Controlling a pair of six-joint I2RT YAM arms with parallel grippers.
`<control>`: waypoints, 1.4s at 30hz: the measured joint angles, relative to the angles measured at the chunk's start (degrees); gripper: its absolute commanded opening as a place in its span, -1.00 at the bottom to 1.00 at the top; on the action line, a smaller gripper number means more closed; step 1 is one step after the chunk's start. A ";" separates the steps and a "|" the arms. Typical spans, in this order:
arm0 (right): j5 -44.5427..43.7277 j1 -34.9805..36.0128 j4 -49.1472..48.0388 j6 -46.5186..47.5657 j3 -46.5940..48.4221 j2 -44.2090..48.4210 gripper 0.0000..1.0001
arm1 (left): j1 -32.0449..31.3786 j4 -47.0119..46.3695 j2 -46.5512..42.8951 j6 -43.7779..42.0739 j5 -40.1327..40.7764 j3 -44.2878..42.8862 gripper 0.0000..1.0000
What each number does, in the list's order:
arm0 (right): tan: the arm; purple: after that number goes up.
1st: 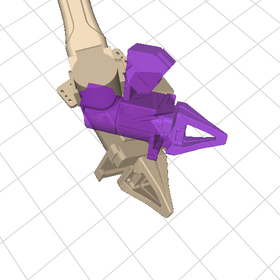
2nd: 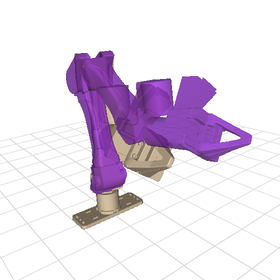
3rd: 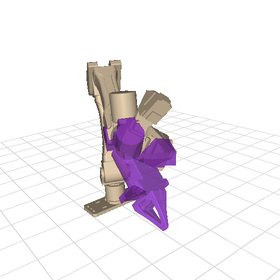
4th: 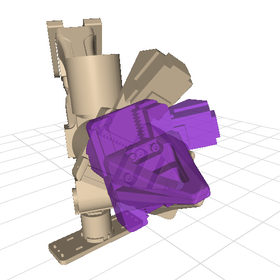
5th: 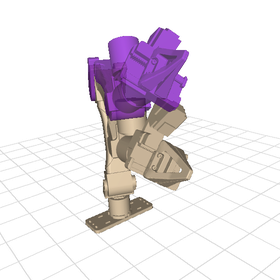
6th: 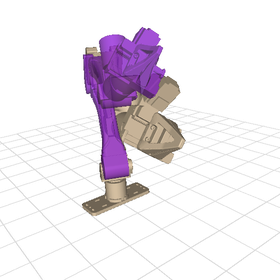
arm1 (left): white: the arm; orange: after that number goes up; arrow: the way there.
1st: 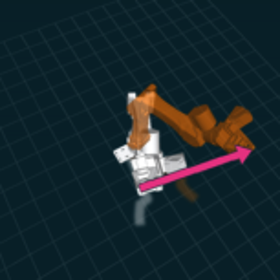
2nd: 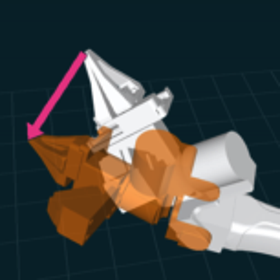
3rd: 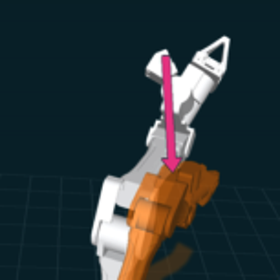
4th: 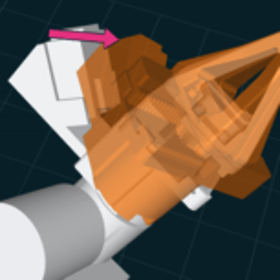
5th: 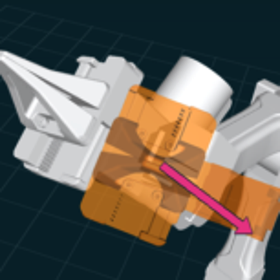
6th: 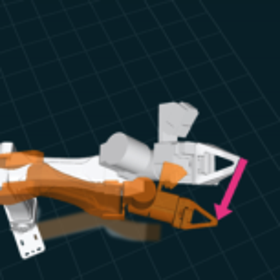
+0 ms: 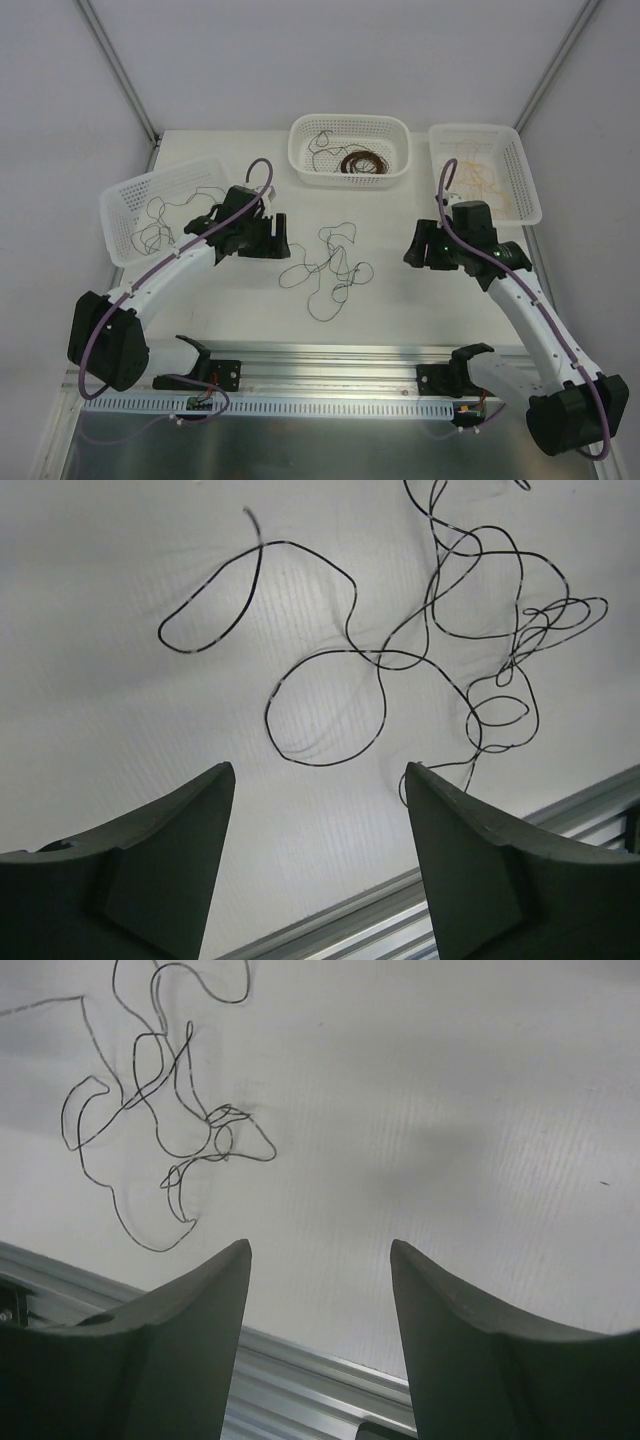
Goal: Untangle the cables
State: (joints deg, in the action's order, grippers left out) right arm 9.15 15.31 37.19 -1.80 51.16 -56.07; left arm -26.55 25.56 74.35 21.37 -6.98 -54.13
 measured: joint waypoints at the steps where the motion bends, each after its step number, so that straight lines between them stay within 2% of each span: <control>1: 0.37 1.27 -0.63 0.20 0.00 -0.68 0.25 | 0.00 -0.11 -0.37 -0.94 -0.74 0.00 0.42; 10: 1.70 11.58 -3.56 2.08 1.73 -7.37 0.42 | -1.81 -0.70 1.31 -1.36 -2.43 -0.07 0.43; 21: 1.75 16.28 -7.15 0.76 2.23 -12.63 0.48 | -11.76 -2.03 9.99 8.09 -3.10 -4.50 0.34; 24: 1.75 16.65 -8.68 -0.48 2.23 -14.29 0.48 | -13.86 -2.80 12.72 10.27 -2.78 -6.43 0.25; 31: 1.84 16.96 -14.05 -4.24 2.43 -19.19 0.48 | -16.15 -3.82 19.08 12.44 -2.51 -8.74 -0.23; 32: 1.86 17.05 -14.56 -4.66 2.75 -20.17 0.48 | -16.15 -3.80 19.69 12.57 -2.54 -8.74 -0.47; 36: 2.25 18.03 -16.63 -5.79 6.05 -25.70 0.48 | -16.13 -3.76 20.44 13.05 -2.54 -8.74 -0.94; 37: 2.27 18.75 -17.38 -6.05 6.88 -27.08 0.48 | -16.13 -3.85 20.41 13.27 -2.51 -8.74 -1.00; 42: 2.23 21.86 -20.87 -7.82 10.93 -35.30 0.48 | -16.13 -3.93 20.06 13.44 -2.49 -7.96 -1.00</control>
State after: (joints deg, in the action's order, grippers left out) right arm 11.38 37.17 16.32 -9.63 62.08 -91.37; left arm -42.68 21.63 94.41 34.81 -9.47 -62.08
